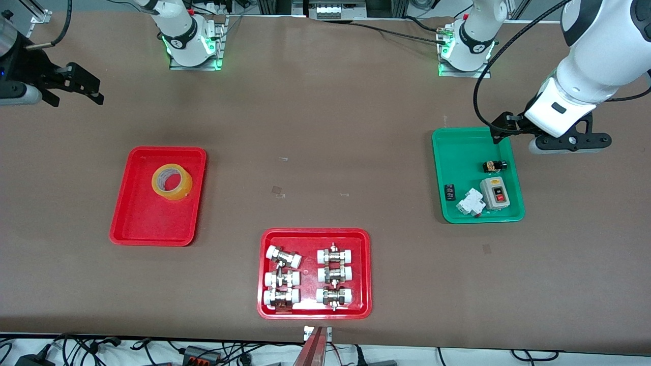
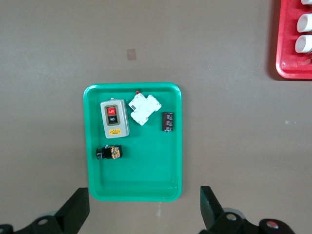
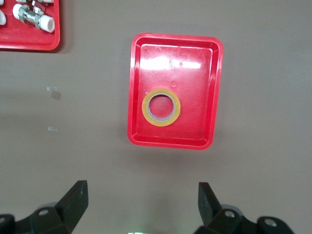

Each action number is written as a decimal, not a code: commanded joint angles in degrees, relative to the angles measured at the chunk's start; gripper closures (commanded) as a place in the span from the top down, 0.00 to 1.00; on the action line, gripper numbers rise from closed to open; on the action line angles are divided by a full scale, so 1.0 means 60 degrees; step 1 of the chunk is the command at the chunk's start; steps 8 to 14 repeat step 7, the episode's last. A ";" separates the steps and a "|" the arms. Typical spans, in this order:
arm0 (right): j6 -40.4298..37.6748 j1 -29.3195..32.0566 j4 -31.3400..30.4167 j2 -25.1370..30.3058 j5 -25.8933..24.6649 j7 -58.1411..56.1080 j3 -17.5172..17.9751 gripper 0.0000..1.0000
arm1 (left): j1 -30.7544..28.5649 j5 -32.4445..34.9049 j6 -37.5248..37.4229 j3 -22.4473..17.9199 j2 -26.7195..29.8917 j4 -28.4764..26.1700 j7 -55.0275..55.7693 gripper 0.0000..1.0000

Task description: Left arm passes tape to right arm into tray

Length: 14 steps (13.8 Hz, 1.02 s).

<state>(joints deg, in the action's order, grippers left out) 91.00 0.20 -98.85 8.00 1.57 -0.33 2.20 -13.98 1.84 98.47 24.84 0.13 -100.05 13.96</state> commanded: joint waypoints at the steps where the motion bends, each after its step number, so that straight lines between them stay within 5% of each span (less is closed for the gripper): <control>1: 0.0141 0.0099 0.0521 -0.0382 -0.0115 0.0142 0.0029 1.00 | -0.0117 -0.0175 -0.0123 0.0021 0.0184 -0.0053 -0.0086 1.00; 14: -0.0386 -0.0018 0.0669 -0.0323 -0.0144 0.0597 0.0073 1.00 | -0.0132 -0.0174 -0.0123 -0.0023 0.0184 -0.0053 -0.0115 1.00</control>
